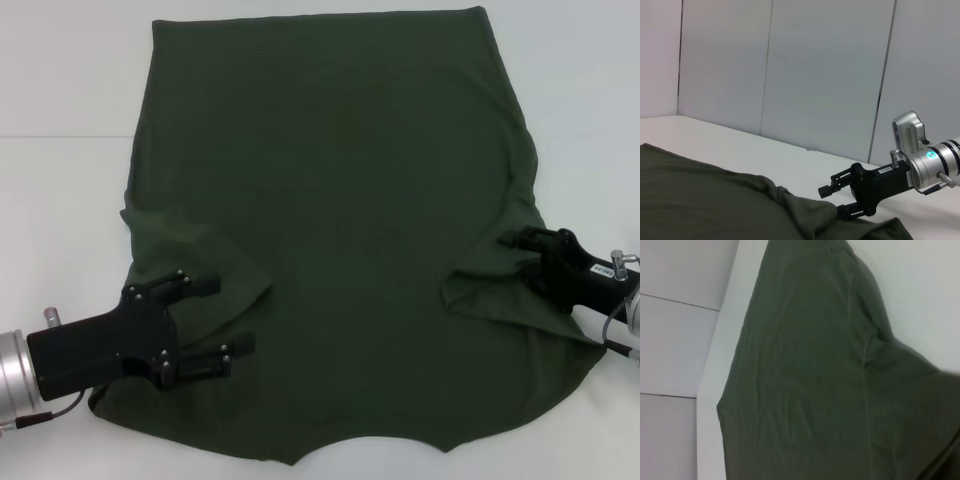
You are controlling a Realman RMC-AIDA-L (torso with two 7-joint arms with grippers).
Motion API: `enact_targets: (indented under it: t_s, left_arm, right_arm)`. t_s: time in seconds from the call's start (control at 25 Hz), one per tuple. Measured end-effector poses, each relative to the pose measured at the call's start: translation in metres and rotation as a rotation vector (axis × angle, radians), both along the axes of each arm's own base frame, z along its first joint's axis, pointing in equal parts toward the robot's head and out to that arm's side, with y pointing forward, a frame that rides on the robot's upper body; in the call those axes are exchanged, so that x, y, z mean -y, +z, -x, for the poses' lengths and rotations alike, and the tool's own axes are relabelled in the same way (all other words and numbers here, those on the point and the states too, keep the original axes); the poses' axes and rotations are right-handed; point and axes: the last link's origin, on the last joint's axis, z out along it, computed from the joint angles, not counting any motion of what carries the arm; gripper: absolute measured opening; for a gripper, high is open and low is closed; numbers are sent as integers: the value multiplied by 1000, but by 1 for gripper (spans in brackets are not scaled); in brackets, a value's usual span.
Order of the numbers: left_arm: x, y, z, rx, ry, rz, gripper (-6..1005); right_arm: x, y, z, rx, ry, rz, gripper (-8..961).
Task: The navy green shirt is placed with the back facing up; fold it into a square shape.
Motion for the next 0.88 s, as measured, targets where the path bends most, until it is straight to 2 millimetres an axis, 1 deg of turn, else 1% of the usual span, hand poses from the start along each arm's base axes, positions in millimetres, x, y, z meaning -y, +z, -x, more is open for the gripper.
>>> enact_targets:
  t_s: [0.16,0.36,0.56,0.8,0.88]
  left_arm:
    - [0,0,0,2,1,-2,883]
    - [-1,1,0,5,1,-7,883]
    - [-1,2,0,5,1,-6,883]
    - [-1,2,0,6,2,-7,884]
    - [-1,2,0,6,3,-8,884]
  right_arm:
    - [-6,1,3,15,3,-8,587]
    - [-11,1,7,27,13,-13,347]
    - [-18,5,10,45,25,-25,225]
    - [-29,6,23,71,78,-27,258]
    - [-34,6,29,86,99,-30,328]
